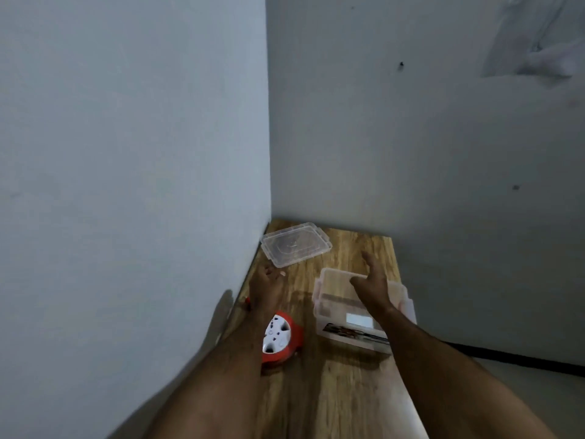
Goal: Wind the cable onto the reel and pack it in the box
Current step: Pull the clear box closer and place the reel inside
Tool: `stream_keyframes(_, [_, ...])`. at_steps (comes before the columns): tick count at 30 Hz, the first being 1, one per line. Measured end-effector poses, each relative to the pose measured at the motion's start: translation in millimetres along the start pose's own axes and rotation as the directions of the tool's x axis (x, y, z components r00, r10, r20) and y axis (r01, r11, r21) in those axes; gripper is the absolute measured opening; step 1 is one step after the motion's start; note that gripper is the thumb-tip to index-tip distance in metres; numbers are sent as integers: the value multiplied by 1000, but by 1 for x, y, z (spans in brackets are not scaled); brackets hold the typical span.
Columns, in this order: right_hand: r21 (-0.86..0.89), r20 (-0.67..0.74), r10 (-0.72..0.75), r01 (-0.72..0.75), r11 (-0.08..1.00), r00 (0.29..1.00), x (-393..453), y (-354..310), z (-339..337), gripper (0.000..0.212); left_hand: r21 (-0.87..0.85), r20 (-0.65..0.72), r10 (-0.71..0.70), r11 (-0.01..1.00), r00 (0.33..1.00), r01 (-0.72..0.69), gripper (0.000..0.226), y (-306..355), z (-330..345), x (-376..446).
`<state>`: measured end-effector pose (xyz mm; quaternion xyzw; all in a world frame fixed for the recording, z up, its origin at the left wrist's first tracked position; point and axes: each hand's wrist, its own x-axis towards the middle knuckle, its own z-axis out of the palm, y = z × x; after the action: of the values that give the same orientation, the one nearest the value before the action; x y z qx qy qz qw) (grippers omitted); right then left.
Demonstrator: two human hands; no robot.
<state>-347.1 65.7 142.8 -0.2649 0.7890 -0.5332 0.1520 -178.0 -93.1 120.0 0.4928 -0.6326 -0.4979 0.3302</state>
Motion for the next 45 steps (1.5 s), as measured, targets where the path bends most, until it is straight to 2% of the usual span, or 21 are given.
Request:
stream_keyframes(8, [41,221,-91,84,996,971,-33,-29,92,81,2,-59,-42,999,997,42,48,-31,-63,-12])
stream_keyframes(14, [-6,348,-66,72,997,935,-61,-18,134,79,-33,-75,-106,994,992,104,52,-57,-82,-25])
stream_keyframes(16, [-11,364,-36,43,999,931,-70,-10,142,80,-2,-58,-121,993,991,121,50,-65,-83,-30])
stream_keyframes(19, [-24,378,26,-18,1000,925,-79,7,150,76,63,-52,-138,988,989,141,34,-80,-81,-36])
stream_keyframes(20, [-36,382,53,-43,998,923,-82,13,151,77,73,-47,-144,986,988,148,31,-85,-80,-39])
stream_keyframes(22, [-62,372,99,-81,995,923,-87,25,150,76,115,-26,-162,980,986,164,44,-97,-78,-45])
stream_keyframes(26, [-71,309,85,-66,995,947,-91,47,150,50,172,-28,-177,969,984,179,47,-113,-72,-55])
stream_keyframes(30, [-76,288,79,-60,995,954,-91,54,152,29,154,-34,-167,973,985,170,46,-114,-63,-55])
stream_keyframes(34, [-60,257,97,-84,995,962,-93,54,160,35,111,-34,-190,975,981,193,51,-112,-51,-57])
stream_keyframes(37, [-50,216,150,-143,988,965,-88,54,166,53,-36,-52,-221,975,974,219,50,-110,-41,-58])
stream_keyframes(39, [-51,204,179,-172,984,963,-88,52,169,61,-68,-74,-233,971,970,228,49,-110,-43,-59])
stream_keyframes(45, [-60,195,170,-161,985,966,-81,43,175,51,-63,-76,-205,978,976,201,49,-103,-50,-48])
